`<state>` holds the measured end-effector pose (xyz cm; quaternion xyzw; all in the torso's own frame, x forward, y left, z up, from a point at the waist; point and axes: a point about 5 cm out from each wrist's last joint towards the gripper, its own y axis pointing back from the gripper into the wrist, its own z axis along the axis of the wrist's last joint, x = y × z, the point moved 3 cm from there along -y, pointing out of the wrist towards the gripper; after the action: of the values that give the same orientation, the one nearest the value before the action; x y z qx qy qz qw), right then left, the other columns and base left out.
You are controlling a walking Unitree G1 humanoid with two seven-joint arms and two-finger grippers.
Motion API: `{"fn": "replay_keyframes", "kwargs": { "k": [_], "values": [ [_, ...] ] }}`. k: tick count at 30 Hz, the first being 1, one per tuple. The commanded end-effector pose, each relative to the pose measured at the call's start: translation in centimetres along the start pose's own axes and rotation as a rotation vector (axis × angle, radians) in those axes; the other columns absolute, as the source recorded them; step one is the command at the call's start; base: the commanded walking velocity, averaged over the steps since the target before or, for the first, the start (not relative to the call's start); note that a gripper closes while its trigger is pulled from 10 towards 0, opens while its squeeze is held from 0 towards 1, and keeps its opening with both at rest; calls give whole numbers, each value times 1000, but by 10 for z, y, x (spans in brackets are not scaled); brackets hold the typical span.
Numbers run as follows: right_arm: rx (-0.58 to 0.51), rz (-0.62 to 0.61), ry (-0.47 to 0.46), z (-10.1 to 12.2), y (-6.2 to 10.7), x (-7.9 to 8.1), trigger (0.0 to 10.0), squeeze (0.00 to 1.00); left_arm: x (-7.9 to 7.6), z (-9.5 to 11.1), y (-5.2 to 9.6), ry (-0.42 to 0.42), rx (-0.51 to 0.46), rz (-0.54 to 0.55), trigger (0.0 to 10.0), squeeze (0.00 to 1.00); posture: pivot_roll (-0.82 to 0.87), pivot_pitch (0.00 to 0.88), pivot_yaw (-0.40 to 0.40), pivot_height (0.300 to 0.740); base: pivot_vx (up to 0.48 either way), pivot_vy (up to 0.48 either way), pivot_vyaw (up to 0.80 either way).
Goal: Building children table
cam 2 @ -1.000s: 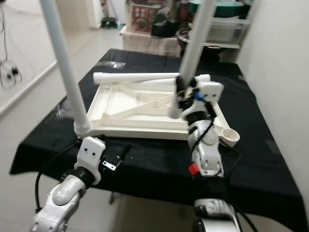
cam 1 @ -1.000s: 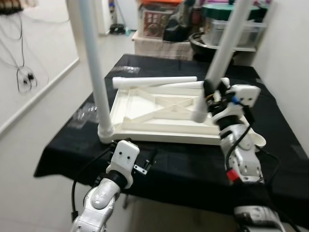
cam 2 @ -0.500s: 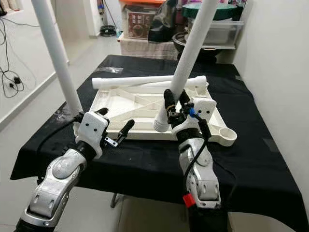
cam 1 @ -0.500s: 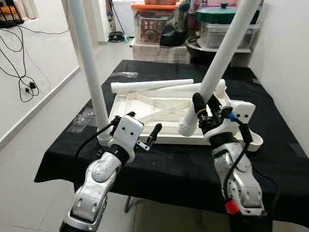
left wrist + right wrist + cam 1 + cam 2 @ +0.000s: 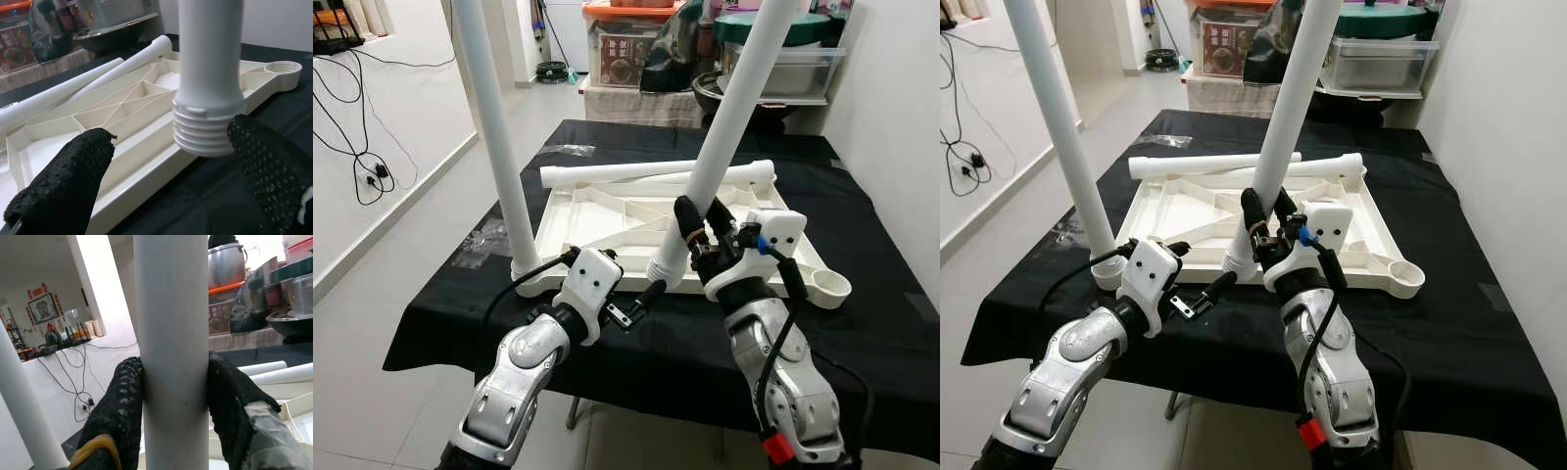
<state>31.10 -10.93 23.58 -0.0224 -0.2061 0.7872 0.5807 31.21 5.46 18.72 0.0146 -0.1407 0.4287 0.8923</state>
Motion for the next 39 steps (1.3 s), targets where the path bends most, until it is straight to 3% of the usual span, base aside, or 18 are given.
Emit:
{"fn": "replay_keyframes", "kwargs": {
  "k": [1,6,11,17,28,36,37,38,39],
  "values": [
    [2,34,-7,3,3,8,0,0,5,-1,-2,-13,-2,10,10000,0,13,17,-15,740,0,0,0],
    [24,45,-14,0,6,10,0,0,6,1,-5,-12,-7,-10,10000,0,13,14,-14,740,0,0,0],
    [35,76,-21,-1,9,18,0,0,-7,2,-8,-3,-15,-81,10000,0,12,17,-11,740,0,0,0],
    [42,111,-17,-3,11,25,0,0,-13,0,-14,1,-15,-93,10000,0,12,22,-9,740,0,0,0],
    [43,142,-24,-1,13,32,0,0,1,-2,-21,-14,-12,-56,10000,0,10,28,-8,740,0,0,0],
    [40,152,-29,1,13,34,0,0,1,-8,-23,-11,6,-64,10000,0,5,29,-5,740,0,0,0],
    [40,155,-24,0,14,34,0,0,0,-9,-23,-10,4,-66,4706,0,4,29,-4,740,0,0,0],
    [40,155,-24,0,14,34,0,0,0,-9,-23,-10,4,-66,4706,0,4,29,-4,740,0,0,0],
    [41,157,-22,0,14,34,0,0,-1,-9,-23,-14,-1,-68,0,0,4,30,-8,740,0,0,0]
  ]
}}
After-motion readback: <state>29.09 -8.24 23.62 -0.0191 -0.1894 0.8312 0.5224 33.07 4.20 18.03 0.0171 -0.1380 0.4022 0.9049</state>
